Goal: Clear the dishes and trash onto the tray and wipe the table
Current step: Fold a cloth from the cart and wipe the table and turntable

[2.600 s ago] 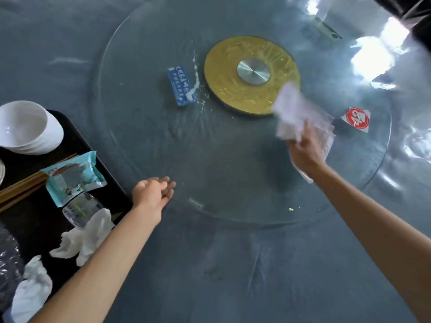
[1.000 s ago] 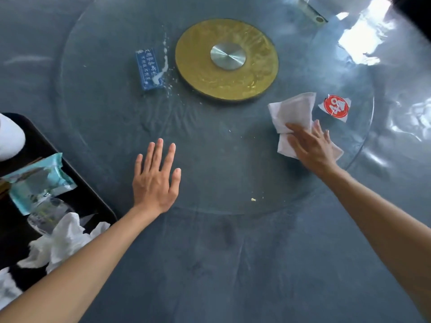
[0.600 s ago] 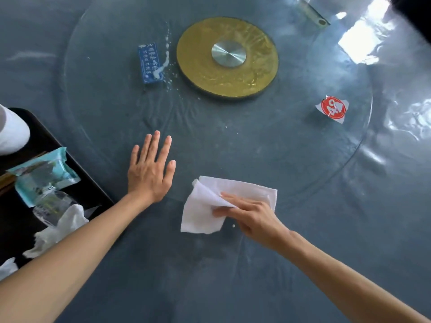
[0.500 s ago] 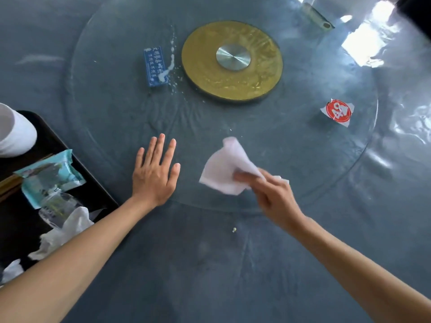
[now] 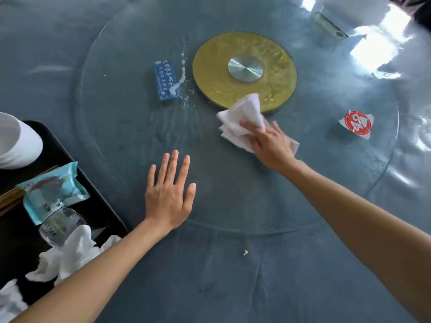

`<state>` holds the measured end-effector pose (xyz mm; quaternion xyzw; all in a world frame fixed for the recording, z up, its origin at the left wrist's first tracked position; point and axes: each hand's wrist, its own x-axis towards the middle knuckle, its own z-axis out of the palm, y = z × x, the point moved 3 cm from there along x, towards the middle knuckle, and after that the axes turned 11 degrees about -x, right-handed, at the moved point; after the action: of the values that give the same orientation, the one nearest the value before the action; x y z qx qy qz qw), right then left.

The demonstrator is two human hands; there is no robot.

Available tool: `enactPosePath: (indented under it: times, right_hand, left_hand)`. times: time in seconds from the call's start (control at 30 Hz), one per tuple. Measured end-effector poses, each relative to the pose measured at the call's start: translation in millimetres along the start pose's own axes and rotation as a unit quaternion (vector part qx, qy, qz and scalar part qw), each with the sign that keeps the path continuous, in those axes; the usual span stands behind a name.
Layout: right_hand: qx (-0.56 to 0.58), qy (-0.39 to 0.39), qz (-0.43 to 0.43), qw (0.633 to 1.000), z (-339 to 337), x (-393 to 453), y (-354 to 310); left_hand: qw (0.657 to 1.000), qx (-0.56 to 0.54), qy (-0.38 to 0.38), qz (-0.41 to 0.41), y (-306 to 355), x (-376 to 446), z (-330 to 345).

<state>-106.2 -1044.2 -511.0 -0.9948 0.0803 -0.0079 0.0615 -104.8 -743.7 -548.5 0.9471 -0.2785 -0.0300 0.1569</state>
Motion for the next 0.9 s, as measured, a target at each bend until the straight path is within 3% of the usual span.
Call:
enactPosePath:
  times: [0.17,0.33,0.53,0.63,0.73,0.83,0.9]
  right_hand:
    - [0.053,-0.011,-0.184,0.981,14.5,-80.5,-94.7]
    - [0.05,-0.028,-0.265,0.963,4.1,-132.8,-80.4]
    - [0.023,0.098,-0.123,0.987,-18.3,-50.8,12.0]
    - [0.047,0.102,0.039,0.993,-20.2,30.4,46.4]
    - [0.058,0.057,0.137,0.987,-15.3,79.3,56.7]
    - [0.024,0.033,0.157,0.987,-5.7,104.5,34.5]
    - [-0.036,0.037,0.093,0.994,1.1,111.5,-0.2]
  left_hand:
    - [0.999,-0.041,-0.019,0.003,0.7,-2.3,-8.9]
    - [0.999,-0.027,-0.022,-0.009,1.3,-3.5,-11.6]
    - [0.998,-0.037,-0.017,-0.046,28.3,-12.2,-2.6]
    - [0.997,-0.055,-0.027,-0.055,53.7,-21.3,1.1]
    - [0.995,-0.089,-0.042,-0.005,56.6,-17.8,-6.7]
    - [0.993,-0.099,0.01,-0.06,4.8,8.0,-26.1]
    - [0.986,-0.092,0.031,-0.139,-41.9,26.3,-37.8]
